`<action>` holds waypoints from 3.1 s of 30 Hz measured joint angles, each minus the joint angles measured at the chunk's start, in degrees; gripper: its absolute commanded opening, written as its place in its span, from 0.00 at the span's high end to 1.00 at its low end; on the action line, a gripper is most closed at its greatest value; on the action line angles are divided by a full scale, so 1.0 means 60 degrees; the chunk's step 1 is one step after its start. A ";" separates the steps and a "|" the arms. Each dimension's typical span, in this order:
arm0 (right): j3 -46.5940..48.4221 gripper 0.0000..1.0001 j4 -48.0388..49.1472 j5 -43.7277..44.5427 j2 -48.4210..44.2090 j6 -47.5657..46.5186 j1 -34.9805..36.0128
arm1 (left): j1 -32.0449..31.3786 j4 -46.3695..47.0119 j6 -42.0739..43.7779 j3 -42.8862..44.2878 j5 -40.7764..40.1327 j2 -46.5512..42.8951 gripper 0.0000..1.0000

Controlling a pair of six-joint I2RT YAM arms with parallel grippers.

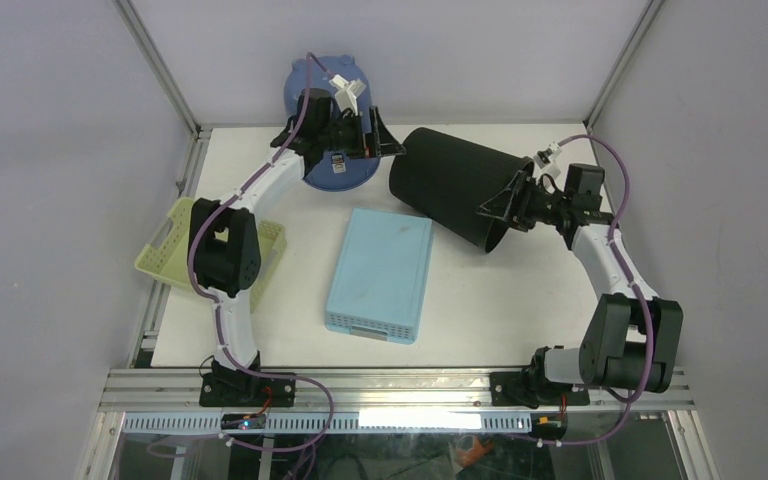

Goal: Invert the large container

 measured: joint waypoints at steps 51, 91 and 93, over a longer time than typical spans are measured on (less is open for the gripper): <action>-0.0233 0.59 0.2080 0.4936 -0.0954 0.4127 0.0270 | -0.0739 0.2779 -0.2244 0.1428 0.1341 0.1603 0.01; 0.0062 0.40 -0.0656 0.5861 -0.2339 0.2889 -0.0004 | -0.0306 -0.0153 -0.0739 0.2313 -0.0175 0.1967 0.01; 0.0138 0.45 -0.0747 0.6003 -0.2299 0.2823 -0.0004 | -0.0339 -0.0062 -0.0743 0.2310 -0.0106 0.2106 0.01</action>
